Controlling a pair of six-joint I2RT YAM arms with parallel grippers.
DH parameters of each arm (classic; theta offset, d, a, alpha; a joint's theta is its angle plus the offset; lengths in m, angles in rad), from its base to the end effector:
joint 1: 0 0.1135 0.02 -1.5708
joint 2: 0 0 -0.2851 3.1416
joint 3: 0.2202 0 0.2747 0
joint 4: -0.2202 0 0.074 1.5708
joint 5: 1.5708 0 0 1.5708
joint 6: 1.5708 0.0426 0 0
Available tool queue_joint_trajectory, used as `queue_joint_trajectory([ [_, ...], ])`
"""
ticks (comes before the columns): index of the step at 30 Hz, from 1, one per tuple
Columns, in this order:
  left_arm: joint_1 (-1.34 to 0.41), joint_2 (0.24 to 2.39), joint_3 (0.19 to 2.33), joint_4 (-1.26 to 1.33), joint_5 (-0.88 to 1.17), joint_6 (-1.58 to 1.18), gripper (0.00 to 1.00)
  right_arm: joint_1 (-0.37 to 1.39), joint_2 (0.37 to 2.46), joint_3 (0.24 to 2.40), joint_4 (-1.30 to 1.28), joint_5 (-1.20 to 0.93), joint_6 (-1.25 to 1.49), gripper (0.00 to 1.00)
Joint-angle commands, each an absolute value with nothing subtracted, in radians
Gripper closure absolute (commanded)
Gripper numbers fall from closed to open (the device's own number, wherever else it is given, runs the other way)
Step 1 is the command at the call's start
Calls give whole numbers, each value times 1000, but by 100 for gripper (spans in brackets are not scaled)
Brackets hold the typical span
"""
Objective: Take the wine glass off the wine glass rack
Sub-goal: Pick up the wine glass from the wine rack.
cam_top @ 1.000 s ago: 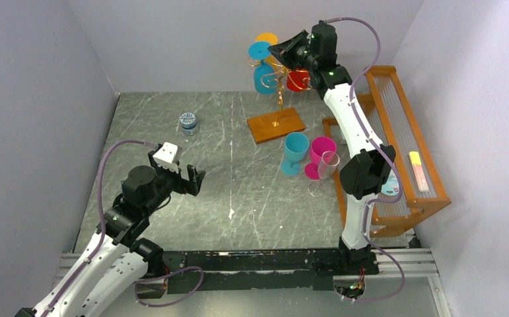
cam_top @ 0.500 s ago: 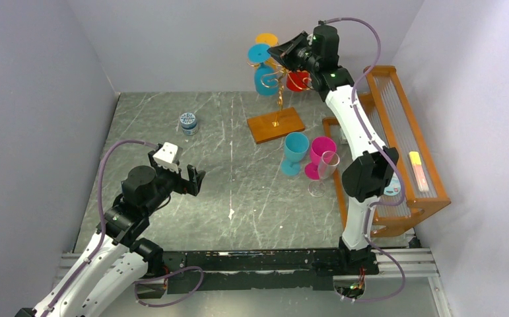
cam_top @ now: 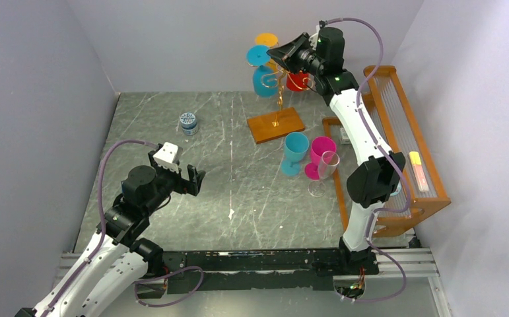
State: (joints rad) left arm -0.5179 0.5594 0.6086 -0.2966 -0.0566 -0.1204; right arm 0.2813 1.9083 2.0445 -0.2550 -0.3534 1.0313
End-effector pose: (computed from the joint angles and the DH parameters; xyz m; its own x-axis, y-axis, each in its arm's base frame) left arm 0.1368 -0.0752 0.3094 -0.2649 0.0129 -0.9642 0.4178 0.9027 -0.1027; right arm 0.4619 0.1488 0.4649 -0.5652 0.6746 -0.4749 -0.2057 0.4422 0.8730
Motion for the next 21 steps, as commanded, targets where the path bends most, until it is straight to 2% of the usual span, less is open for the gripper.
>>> queue_joint_trajectory([
  [1,-512,552,635,-297,-46,-118,3,273,1861,2017,-219,-411,1027,100],
  [9,-511,552,637,-299,-53,-120,3,293,1869,2018,-235,-473,982,100],
  [17,-512,538,649,-329,-87,-141,3,331,1910,2119,-302,-565,860,100],
  [21,-512,519,655,-345,-124,-153,3,348,1901,2098,-261,-670,831,100],
])
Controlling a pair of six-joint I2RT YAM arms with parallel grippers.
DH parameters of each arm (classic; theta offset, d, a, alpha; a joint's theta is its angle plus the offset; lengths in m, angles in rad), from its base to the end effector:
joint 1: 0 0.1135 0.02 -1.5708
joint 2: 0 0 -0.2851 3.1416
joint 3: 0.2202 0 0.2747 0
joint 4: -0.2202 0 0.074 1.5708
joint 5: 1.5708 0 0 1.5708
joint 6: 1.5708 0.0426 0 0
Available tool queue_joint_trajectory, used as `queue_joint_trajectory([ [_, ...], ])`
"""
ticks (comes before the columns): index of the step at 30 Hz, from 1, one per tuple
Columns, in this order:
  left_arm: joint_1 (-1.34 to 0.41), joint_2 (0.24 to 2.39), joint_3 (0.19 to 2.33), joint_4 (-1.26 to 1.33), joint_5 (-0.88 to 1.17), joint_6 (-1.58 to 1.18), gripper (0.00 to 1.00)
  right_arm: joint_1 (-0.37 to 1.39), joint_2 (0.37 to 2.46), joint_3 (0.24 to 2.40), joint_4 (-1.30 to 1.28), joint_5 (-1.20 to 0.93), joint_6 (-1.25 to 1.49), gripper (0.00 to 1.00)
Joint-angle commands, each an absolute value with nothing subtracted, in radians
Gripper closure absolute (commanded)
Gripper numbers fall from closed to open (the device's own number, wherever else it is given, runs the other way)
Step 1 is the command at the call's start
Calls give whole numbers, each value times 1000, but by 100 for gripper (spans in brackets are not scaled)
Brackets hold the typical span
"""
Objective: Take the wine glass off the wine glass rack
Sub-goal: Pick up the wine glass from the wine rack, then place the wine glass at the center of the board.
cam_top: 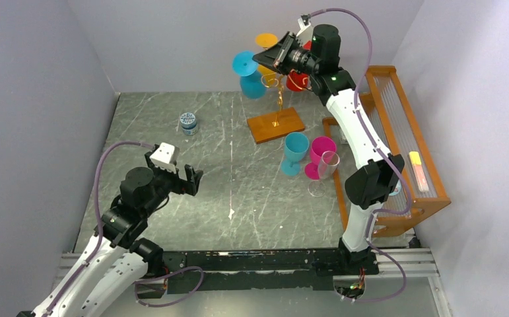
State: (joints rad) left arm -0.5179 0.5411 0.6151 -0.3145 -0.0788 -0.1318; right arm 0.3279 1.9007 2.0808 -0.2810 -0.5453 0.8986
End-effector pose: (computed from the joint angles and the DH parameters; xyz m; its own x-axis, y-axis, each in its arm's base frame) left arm 0.1334 -0.0722 0.3123 -0.2613 -0.0019 -0.9653 0.3962 0.9117 -0.1090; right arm 0.4428 0.1740 0.4792 -0.6571 0.4831 -0.5787 -0.4011 0.4259 0.8110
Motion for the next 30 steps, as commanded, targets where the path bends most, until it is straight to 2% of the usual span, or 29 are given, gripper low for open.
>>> queue_joint_trajectory([
  [1,-512,514,656,-346,-130,-159,3,355,1894,2087,-254,-684,818,100],
  [8,-512,501,670,-367,-168,-190,3,433,1826,2011,-309,-717,660,100],
  [15,-512,468,742,-451,-123,-303,3,550,1678,1827,-340,-605,464,100],
  [23,-512,426,836,-476,-16,-393,3,610,1456,1472,-149,-600,459,100],
  [30,-511,492,880,-438,152,-463,14,622,1300,1229,32,-648,558,100],
])
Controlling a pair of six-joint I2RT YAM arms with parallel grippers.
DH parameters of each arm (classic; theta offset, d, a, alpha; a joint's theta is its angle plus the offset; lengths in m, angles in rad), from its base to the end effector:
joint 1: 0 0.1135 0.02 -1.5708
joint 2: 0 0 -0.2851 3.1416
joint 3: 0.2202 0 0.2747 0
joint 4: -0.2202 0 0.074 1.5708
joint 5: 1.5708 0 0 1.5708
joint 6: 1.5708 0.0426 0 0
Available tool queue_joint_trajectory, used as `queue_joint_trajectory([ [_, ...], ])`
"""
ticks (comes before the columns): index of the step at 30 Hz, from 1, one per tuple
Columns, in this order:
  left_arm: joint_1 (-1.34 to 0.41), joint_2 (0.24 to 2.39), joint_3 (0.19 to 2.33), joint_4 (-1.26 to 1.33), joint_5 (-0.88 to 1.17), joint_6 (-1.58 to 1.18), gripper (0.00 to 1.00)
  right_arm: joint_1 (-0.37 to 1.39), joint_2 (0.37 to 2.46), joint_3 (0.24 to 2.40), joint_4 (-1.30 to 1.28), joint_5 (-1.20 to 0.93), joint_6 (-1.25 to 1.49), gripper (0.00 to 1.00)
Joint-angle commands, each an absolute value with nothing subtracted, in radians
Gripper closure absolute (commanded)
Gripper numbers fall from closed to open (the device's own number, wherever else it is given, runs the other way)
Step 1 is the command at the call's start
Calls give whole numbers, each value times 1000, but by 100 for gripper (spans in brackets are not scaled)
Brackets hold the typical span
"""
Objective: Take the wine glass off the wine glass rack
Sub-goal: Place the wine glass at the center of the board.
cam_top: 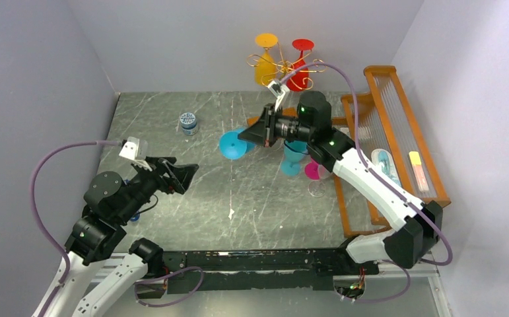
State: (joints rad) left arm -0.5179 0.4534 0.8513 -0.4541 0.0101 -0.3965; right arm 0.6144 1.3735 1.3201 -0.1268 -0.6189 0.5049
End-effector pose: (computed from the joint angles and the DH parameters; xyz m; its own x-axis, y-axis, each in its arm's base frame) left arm 0.0901 -0.0519 0.3910 -0.2396 -0.3079 -0.9207 0.4459 0.8075 -0.3861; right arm 0.2652 0.2173 0.4192 -0.5809 0.0724 -0.8108 -0.7483 0.3445 0.5669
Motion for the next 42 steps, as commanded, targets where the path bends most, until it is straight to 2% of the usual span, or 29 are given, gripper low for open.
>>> queue_joint_trajectory([
  [1,-512,496,870,-418,181,-477,14,623,1284,1206,46,-659,571,100],
  [11,-512,555,693,-25,520,-704,26,645,1206,1061,144,-700,664,100],
  [18,-511,585,629,84,545,-776,35,665,1193,1033,181,-734,677,100],
  [24,-512,610,581,189,575,-834,52,678,1210,1041,195,-768,673,100],
  [26,-512,607,577,188,567,-834,53,684,1221,1054,179,-776,665,100],
  [30,-512,607,539,275,569,-888,62,700,1229,1060,183,-789,639,100],
  [36,-511,644,557,256,586,-881,89,702,1278,1158,68,-824,548,100],
  [39,-512,631,571,217,574,-850,95,701,1280,1138,108,-829,574,100],
  [42,-512,618,564,228,579,-848,95,702,1280,1129,129,-836,592,100],
])
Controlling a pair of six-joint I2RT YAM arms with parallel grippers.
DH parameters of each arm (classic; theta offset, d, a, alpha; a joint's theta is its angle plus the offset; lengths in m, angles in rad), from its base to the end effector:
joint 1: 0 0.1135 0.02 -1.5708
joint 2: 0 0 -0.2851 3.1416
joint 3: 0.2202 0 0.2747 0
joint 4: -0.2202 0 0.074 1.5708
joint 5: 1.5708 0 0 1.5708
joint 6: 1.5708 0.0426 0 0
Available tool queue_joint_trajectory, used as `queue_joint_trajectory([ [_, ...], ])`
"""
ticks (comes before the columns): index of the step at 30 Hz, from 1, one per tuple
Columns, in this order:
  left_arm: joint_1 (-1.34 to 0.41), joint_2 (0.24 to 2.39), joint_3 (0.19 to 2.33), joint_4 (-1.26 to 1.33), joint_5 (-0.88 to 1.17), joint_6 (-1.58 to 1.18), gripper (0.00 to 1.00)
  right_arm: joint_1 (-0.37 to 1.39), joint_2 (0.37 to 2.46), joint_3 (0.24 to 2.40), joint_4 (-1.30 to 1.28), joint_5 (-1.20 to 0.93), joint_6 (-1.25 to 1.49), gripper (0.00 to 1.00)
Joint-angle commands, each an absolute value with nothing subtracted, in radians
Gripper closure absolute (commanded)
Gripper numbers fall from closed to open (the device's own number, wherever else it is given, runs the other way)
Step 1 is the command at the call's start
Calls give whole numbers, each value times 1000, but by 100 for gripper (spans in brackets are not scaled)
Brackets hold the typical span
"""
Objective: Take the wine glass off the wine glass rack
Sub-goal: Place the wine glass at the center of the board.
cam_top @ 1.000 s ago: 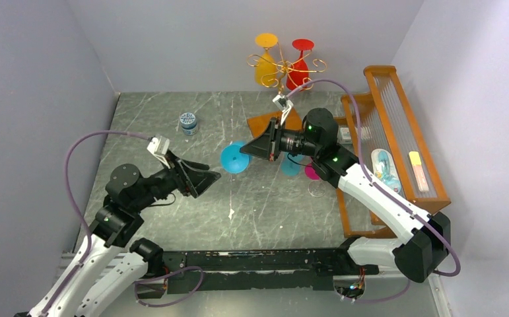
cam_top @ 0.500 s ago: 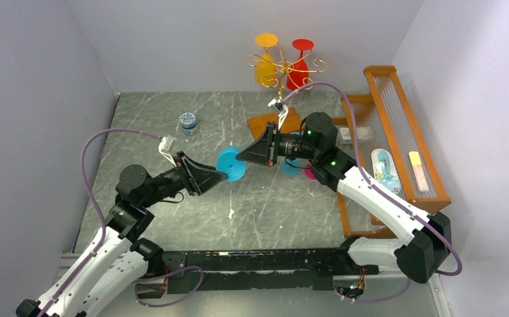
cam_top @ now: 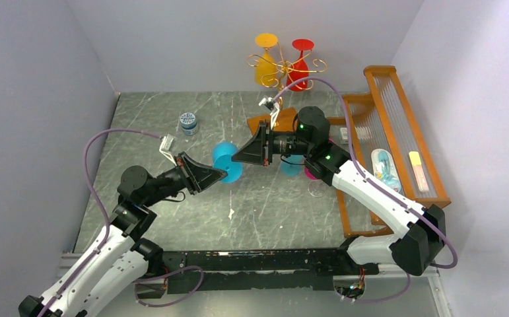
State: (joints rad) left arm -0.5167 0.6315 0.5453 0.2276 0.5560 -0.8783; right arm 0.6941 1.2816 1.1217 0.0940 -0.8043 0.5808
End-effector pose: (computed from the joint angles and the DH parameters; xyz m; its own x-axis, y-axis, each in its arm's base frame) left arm 0.1377 -0.1041 0.3340 -0.5944 -0.4142 -0.6893 0.6523 0.2531 -0.7145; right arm 0.2234 0.2259 0.3965 -0.5889 0.0050 -0.8082 -0.8051 0.0844 0.5872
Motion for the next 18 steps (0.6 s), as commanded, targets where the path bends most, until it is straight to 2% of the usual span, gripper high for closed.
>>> queue_joint_trajectory([
  [1,-512,616,560,234,586,-847,95,701,1279,1137,114,-826,583,100],
  [5,-512,617,569,220,608,-818,95,705,1250,1146,46,-755,528,81],
  [9,-512,602,575,211,605,-801,95,707,1250,1138,41,-804,513,76],
  [15,-512,619,570,270,642,-821,95,736,1289,1199,-88,-812,433,82],
  [18,-511,620,573,270,651,-819,95,743,1287,1190,-62,-814,444,99],
])
